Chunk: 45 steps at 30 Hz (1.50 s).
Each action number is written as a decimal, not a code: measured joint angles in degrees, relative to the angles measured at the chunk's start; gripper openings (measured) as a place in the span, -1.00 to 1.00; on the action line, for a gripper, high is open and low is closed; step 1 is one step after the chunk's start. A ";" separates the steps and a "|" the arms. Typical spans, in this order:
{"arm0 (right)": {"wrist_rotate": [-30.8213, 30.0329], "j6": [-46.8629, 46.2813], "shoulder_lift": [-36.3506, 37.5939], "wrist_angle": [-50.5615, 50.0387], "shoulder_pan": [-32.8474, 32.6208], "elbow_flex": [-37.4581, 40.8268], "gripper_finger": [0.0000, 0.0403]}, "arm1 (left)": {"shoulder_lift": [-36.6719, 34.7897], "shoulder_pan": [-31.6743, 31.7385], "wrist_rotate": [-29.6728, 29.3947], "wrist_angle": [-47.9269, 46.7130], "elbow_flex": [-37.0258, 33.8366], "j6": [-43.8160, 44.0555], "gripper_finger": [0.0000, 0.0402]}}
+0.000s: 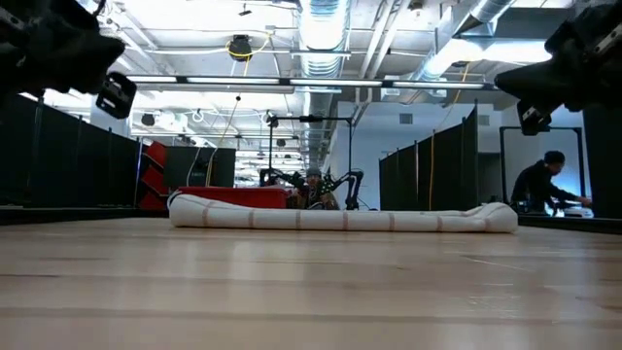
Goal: Roll towel
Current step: Return to Home Position
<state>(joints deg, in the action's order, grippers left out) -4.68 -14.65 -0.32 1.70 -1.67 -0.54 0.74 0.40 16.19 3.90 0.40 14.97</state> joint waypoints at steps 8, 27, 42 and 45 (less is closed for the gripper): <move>0.04 0.98 0.00 -0.41 4.83 -0.06 -0.96 | -0.38 2.04 -5.95 -1.75 -0.02 -6.86 -1.00; 0.34 1.07 -0.04 -0.73 7.51 -0.09 -0.96 | -0.38 2.13 -12.62 -2.92 -0.02 -7.33 -1.00; 0.34 1.13 -0.04 -0.80 7.51 -0.09 -0.96 | -0.38 2.13 -12.62 -2.93 -0.02 -7.22 -1.00; 0.34 1.13 -0.04 -0.80 7.51 -0.09 -0.96 | -0.38 2.13 -12.62 -2.93 -0.02 -7.22 -1.00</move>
<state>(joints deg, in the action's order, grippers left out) -4.34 -13.52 -0.36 0.91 5.85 -0.62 0.36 2.52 3.57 0.97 0.38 7.75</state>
